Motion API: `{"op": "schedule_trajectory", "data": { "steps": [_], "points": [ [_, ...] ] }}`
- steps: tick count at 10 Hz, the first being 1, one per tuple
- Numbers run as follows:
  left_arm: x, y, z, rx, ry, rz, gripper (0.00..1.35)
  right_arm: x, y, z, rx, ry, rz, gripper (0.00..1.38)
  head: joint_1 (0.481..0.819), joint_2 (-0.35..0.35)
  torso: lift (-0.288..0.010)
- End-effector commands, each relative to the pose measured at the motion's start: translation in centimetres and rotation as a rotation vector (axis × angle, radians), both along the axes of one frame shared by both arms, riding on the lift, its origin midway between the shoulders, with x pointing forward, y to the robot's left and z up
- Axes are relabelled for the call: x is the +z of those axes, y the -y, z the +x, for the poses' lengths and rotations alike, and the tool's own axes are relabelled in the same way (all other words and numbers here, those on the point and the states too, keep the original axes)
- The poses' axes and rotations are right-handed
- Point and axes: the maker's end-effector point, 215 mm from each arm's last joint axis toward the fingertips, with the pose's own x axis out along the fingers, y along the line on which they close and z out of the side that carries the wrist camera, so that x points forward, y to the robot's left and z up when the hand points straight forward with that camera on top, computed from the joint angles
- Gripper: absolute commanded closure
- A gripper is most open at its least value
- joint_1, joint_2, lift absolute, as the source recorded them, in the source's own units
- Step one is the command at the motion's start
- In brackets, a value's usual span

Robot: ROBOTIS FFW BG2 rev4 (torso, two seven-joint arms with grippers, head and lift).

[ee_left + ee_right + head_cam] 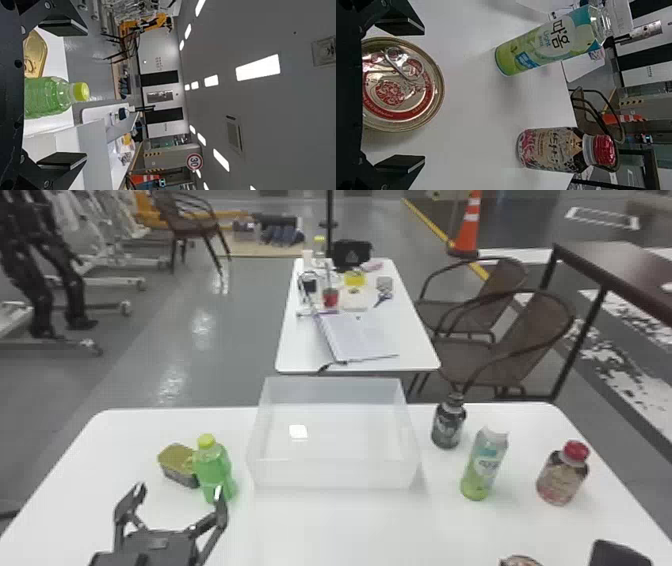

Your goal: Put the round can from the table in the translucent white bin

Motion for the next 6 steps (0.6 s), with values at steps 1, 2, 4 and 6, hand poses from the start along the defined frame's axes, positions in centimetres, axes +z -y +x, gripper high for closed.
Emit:
{"op": "schedule_trajectory", "data": {
  "steps": [1,2,4,6],
  "points": [
    [0.0,0.0,0.0,0.002,0.001,-0.003,0.19,-0.5,-0.3,0.1,0.007,-0.006,0.008,0.16,0.549,0.0,-0.1],
    [0.0,0.0,0.0,0.002,0.001,-0.003,0.19,-0.7,-0.6,0.3,0.016,-0.008,0.012,0.15,0.549,0.0,-0.1],
    [0.0,0.0,0.0,0.002,-0.001,-0.004,0.19,-1.1,-0.6,0.1,0.015,-0.016,0.011,0.15,0.549,0.0,-0.1],
    [-0.1,0.0,0.0,0.002,-0.001,-0.008,0.19,-1.7,-0.8,-0.1,0.013,-0.027,0.023,0.21,0.549,0.0,-0.1]
  ]
}}
